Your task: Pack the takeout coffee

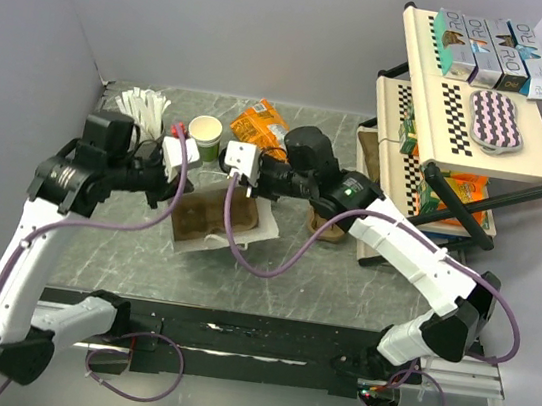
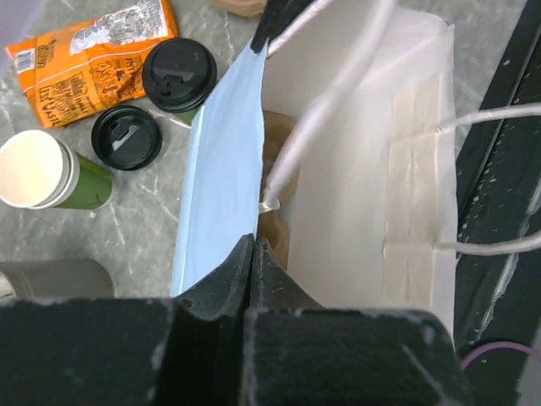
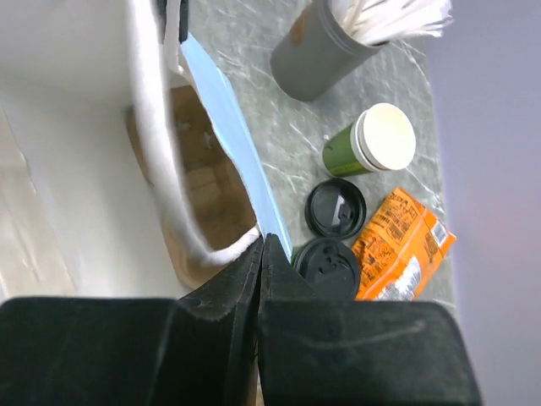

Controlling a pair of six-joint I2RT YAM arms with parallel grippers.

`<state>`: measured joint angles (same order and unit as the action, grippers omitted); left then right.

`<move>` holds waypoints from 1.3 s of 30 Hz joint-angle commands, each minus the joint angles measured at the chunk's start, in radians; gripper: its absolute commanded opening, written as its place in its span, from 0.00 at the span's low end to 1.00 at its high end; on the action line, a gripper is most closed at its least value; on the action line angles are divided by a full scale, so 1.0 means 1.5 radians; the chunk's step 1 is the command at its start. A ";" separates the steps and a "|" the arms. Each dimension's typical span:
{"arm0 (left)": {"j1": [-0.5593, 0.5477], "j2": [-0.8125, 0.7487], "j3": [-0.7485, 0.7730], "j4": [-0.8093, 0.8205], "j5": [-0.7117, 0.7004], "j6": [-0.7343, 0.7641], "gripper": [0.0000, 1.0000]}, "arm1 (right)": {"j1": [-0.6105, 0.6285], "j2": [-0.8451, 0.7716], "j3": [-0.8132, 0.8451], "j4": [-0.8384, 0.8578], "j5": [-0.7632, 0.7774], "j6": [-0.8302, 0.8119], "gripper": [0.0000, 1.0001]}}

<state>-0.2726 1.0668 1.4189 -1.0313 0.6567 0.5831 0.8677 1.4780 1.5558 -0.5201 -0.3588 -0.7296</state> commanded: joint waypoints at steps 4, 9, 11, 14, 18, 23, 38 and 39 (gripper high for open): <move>-0.005 -0.076 -0.093 0.066 -0.007 0.021 0.01 | 0.038 -0.017 -0.062 0.087 -0.011 -0.025 0.00; -0.026 -0.115 -0.150 0.071 0.024 -0.001 0.01 | 0.066 -0.041 -0.102 0.081 -0.011 -0.043 0.00; -0.031 -0.128 -0.155 0.081 0.032 -0.025 0.01 | 0.073 -0.050 -0.107 0.077 -0.007 -0.037 0.00; -0.033 -0.150 -0.145 0.096 0.052 -0.072 0.01 | 0.082 -0.073 -0.113 0.071 0.006 -0.012 0.09; -0.034 -0.176 -0.138 0.112 0.083 -0.129 0.01 | 0.082 -0.115 -0.114 0.064 0.039 0.035 0.48; -0.041 -0.199 -0.174 0.124 0.127 -0.160 0.01 | 0.072 -0.174 -0.125 0.076 0.088 0.075 0.70; -0.087 -0.161 -0.153 0.143 0.027 -0.157 0.01 | 0.008 -0.201 -0.100 0.026 0.082 0.122 0.73; -0.087 -0.156 -0.148 0.151 -0.013 -0.186 0.01 | 0.008 -0.194 -0.093 0.021 0.084 0.119 0.73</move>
<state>-0.4007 0.7994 1.1267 -0.8795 0.7582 0.3634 0.8890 1.1622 1.3437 -0.4427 -0.1913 -0.5507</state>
